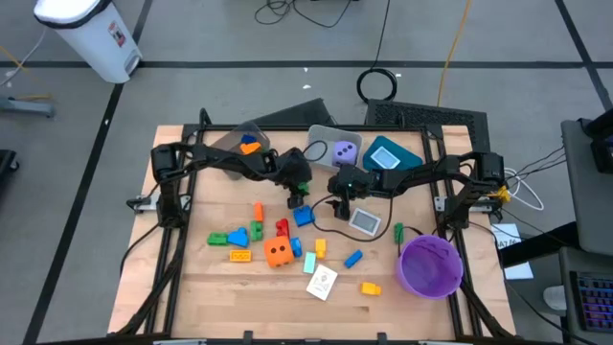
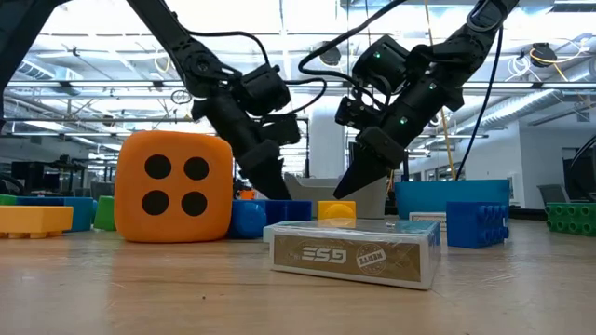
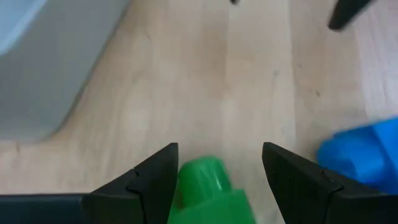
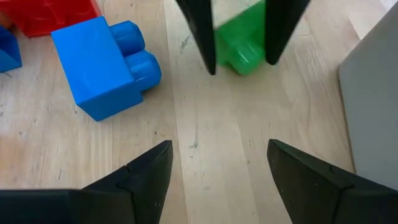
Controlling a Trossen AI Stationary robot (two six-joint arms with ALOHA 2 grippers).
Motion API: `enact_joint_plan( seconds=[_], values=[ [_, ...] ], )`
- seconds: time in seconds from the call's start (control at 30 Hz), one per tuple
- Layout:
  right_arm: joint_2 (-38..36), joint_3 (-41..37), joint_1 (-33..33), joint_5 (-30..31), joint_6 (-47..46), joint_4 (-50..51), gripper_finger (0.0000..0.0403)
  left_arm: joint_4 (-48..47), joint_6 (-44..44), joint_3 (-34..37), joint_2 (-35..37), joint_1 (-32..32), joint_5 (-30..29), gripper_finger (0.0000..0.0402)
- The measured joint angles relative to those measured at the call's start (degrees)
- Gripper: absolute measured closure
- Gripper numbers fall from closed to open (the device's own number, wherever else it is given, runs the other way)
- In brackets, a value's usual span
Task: Pick & Place Toys
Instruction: Put the green gamepiece into the black bin
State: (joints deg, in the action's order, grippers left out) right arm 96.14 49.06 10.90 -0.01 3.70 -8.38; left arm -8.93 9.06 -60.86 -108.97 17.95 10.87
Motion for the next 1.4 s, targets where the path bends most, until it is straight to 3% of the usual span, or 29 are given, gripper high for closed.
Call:
enact_joint_plan(
  seconds=[0.3,0.53,0.7,0.9,1.4],
  values=[
    [0.0,0.0,0.0,0.0,0.0,0.0,0.0149,-2.8,2.2,0.3,6.7,-0.5,-3.4,0.0163],
    [0.0,0.0,0.0,0.0,0.1,0.0,0.0149,-8.5,-11.8,0.2,12.6,-0.5,-14.3,0.0163],
    [0.0,0.0,0.0,0.0,0.0,0.0,0.0149,-9.8,-24.9,0.5,11.7,-0.8,-17.3,0.0163],
    [0.0,0.0,0.0,0.0,0.0,0.0,0.0149,-11.5,-34.5,0.5,8.7,-1.5,-21.3,0.0163],
    [0.0,0.0,0.0,0.0,0.0,0.0,0.0149,-14.2,-39.8,0.5,6.8,-1.6,-22.9,0.0163]
  ],
)
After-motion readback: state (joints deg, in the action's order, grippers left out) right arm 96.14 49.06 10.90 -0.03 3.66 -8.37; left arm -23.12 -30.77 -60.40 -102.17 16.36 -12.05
